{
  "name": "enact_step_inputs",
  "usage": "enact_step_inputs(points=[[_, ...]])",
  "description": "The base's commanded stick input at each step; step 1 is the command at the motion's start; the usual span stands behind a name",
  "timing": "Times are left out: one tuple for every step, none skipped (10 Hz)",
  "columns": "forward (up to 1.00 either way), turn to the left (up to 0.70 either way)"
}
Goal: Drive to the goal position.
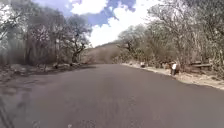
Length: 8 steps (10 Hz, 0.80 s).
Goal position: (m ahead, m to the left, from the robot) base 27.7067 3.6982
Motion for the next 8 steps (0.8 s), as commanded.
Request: enact_step_inputs(points=[[0.7,0.0],[0.7,0.0],[0.7,0.0],[0.7,0.0],[0.7,0.0],[0.7,0.0],[0.7,0.0],[0.7,0.0]])
